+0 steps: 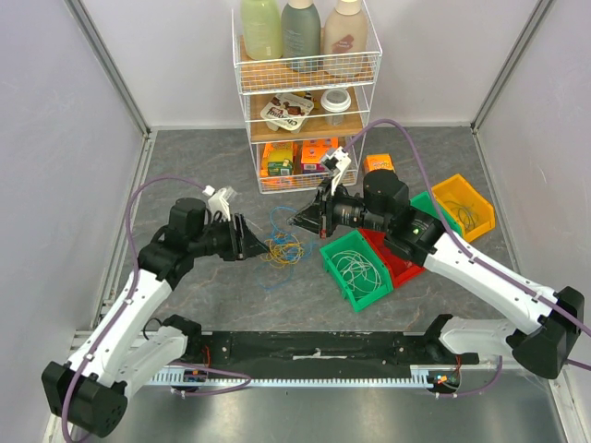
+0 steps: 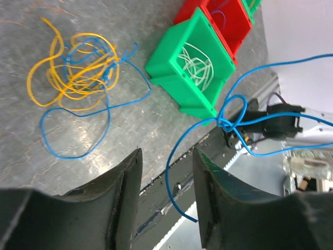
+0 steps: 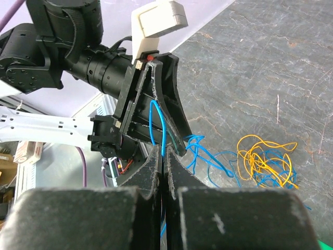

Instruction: Untangle the cables

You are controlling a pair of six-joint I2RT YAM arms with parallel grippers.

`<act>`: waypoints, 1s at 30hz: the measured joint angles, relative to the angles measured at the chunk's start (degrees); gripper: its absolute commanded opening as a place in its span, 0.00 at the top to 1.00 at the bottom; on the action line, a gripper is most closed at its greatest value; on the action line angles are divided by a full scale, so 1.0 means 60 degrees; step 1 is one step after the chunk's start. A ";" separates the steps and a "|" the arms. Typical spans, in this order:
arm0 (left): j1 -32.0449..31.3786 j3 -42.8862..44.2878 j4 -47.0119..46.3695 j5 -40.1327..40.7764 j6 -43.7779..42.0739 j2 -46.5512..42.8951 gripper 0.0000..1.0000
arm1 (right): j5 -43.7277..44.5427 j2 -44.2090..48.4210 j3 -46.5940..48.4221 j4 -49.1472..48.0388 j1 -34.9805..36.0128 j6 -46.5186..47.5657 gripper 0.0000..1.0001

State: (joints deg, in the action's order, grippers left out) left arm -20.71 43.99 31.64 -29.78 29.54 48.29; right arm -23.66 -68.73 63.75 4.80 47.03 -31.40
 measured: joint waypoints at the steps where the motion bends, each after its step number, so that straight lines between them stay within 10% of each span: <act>1: 0.0000 -0.0025 -0.0106 -0.0222 0.0007 0.0069 0.58 | -0.0007 0.0007 0.0000 0.0000 0.0000 0.0000 1.00; 8: -0.0004 -0.0146 -0.0568 -0.0969 0.0084 0.0382 0.98 | -0.0098 0.0007 0.0000 0.0004 0.0000 0.0073 0.99; 24: -0.0004 0.1089 -0.0579 0.2681 -0.1257 -0.3067 0.98 | -0.0550 0.0000 -0.0860 -0.0073 0.0000 0.0138 0.31; 30: -0.0004 0.2499 -0.0448 0.3289 -0.1763 -0.2830 0.98 | -0.0463 -0.0146 -0.0765 -0.0157 0.0000 0.0259 0.22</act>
State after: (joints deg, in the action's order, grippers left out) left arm -20.73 58.98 28.95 -10.04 18.96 31.31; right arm -26.44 -69.60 59.16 3.86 47.03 -29.85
